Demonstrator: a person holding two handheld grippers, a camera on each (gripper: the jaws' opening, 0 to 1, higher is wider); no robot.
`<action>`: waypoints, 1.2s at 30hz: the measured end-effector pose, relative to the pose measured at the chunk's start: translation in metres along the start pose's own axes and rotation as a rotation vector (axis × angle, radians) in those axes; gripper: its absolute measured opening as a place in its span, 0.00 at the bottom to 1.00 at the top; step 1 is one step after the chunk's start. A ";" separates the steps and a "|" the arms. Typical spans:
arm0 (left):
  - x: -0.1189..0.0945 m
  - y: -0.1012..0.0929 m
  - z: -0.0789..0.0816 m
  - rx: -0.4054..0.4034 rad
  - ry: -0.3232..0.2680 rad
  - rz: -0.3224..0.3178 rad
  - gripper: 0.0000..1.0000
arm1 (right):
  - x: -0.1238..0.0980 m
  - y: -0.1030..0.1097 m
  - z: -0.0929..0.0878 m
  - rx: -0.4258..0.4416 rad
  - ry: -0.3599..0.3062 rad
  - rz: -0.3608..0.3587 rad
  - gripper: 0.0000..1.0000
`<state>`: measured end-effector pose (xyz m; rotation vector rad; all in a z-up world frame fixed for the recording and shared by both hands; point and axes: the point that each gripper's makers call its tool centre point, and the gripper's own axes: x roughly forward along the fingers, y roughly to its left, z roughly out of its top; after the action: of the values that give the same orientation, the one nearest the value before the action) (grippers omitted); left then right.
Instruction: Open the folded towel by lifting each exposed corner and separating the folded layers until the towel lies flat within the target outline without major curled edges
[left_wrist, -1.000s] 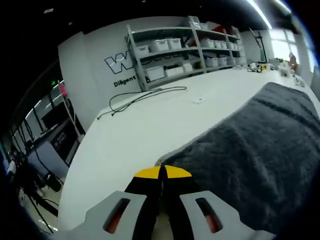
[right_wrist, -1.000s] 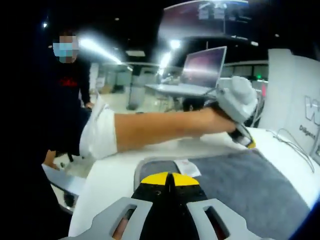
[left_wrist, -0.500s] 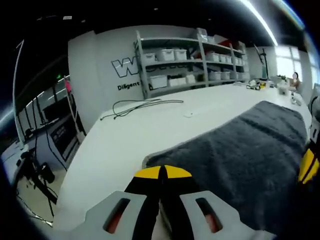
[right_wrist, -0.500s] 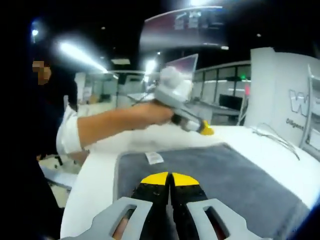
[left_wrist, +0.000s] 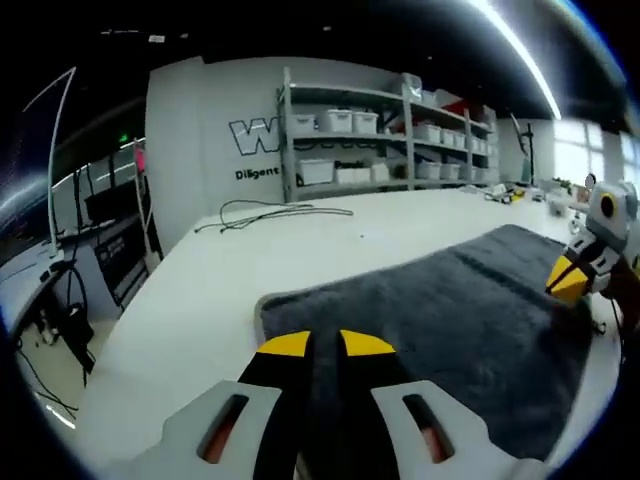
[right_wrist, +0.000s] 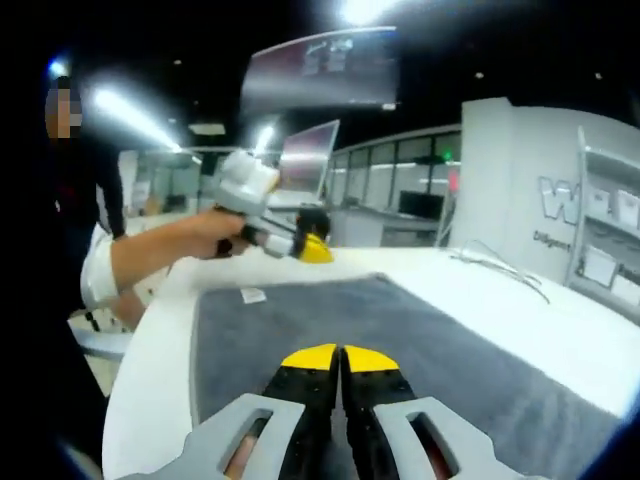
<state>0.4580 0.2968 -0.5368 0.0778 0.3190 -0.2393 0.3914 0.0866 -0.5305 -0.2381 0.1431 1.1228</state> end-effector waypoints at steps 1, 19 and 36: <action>-0.003 -0.003 -0.001 -0.003 -0.003 -0.001 0.10 | -0.005 -0.005 -0.001 -0.002 -0.002 -0.016 0.00; -0.040 -0.050 -0.010 -0.059 -0.049 -0.071 0.23 | -0.115 -0.095 -0.026 0.020 -0.002 -0.310 0.07; -0.051 -0.076 -0.015 -0.072 -0.085 -0.063 0.23 | -0.195 -0.139 -0.055 0.040 0.021 -0.485 0.07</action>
<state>0.3882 0.2359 -0.5376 -0.0137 0.2454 -0.2925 0.4343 -0.1552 -0.5217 -0.2328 0.1180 0.6351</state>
